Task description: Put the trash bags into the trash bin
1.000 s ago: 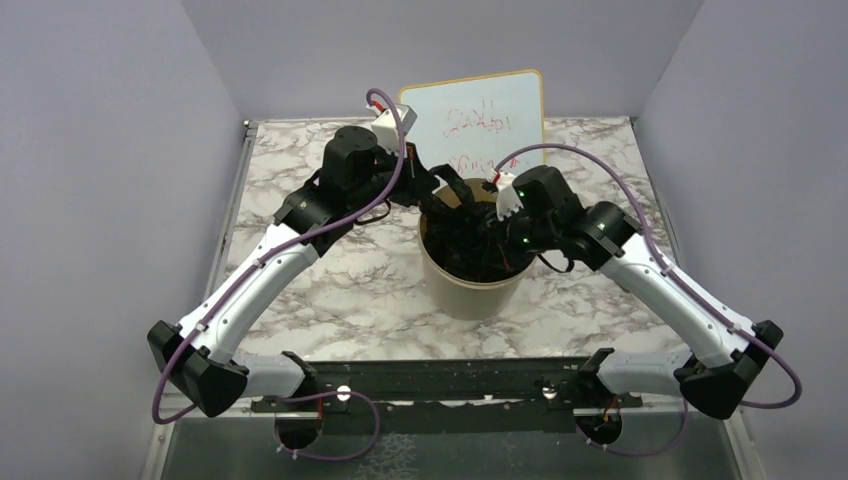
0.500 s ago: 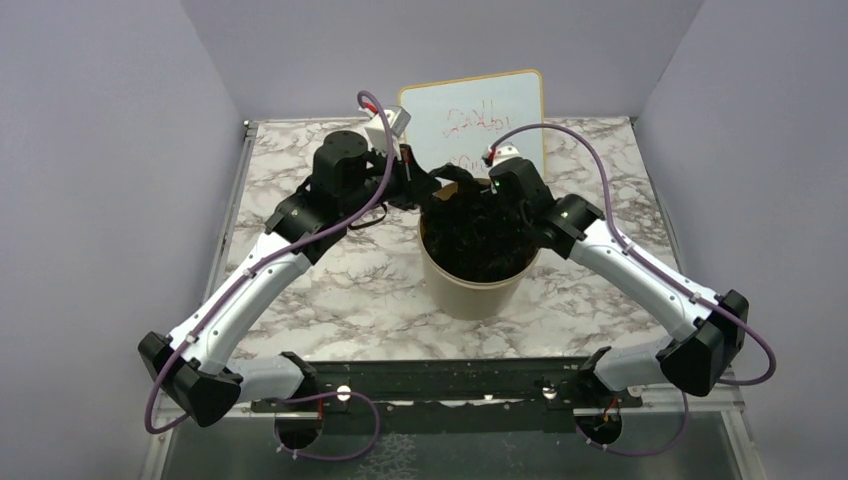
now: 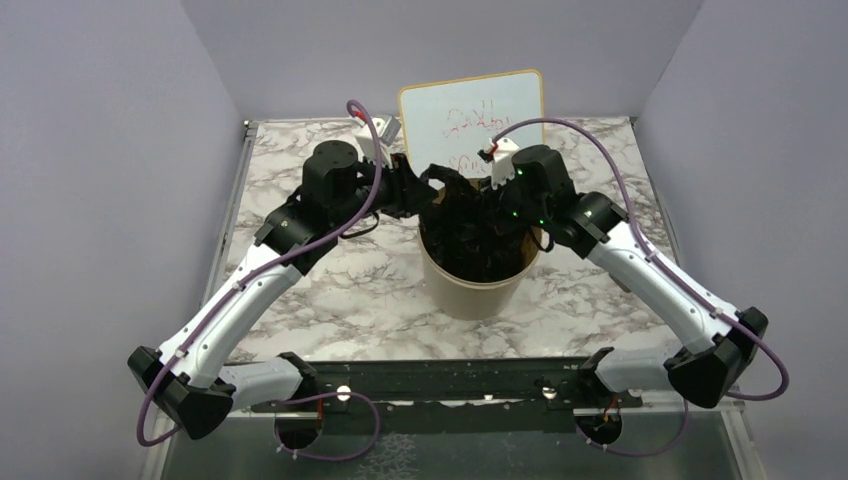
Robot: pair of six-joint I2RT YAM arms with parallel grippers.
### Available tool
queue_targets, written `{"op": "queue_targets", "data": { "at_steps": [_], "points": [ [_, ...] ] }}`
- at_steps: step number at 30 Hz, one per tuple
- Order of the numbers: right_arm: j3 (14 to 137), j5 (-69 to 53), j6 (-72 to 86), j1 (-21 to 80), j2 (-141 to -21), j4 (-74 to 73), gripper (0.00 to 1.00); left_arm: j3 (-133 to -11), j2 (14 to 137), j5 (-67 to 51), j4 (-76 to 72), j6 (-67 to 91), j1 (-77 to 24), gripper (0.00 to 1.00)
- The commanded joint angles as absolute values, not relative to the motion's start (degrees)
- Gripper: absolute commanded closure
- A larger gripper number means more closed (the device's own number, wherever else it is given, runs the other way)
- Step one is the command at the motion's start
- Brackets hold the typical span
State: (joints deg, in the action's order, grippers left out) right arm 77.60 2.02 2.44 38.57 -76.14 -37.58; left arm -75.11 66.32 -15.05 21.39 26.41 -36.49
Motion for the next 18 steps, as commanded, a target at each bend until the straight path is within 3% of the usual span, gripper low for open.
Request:
{"op": "queue_targets", "data": {
  "at_steps": [1, 5, 10, 13, 15, 18],
  "points": [
    [76.0, -10.1, 3.6, 38.7, -69.6, -38.1, 0.99, -74.7, 67.2, -16.1, 21.8, 23.7, -36.7, 0.63],
    [76.5, -13.7, 3.9, 38.8, -67.1, -38.9, 0.99, -80.6, 71.2, -19.8, 26.0, 17.2, -35.8, 0.29],
    [75.9, -15.2, 4.9, 38.7, -66.5, -39.5, 0.99, -90.3, 77.1, -31.1, 33.8, 8.4, -32.6, 0.08],
    [75.2, -15.6, 6.1, 38.7, -66.4, -39.5, 0.99, -96.7, 81.4, -34.4, 40.2, 5.0, -30.9, 0.04],
    [74.5, -15.9, 7.1, 38.8, -66.1, -39.2, 0.99, -100.4, 83.6, -33.8, 44.7, 3.3, -30.7, 0.07],
    [73.5, -13.9, 7.9, 38.8, -64.9, -39.1, 0.99, -102.6, 85.1, -31.7, 49.7, 1.2, -30.8, 0.24]
  ]
}}
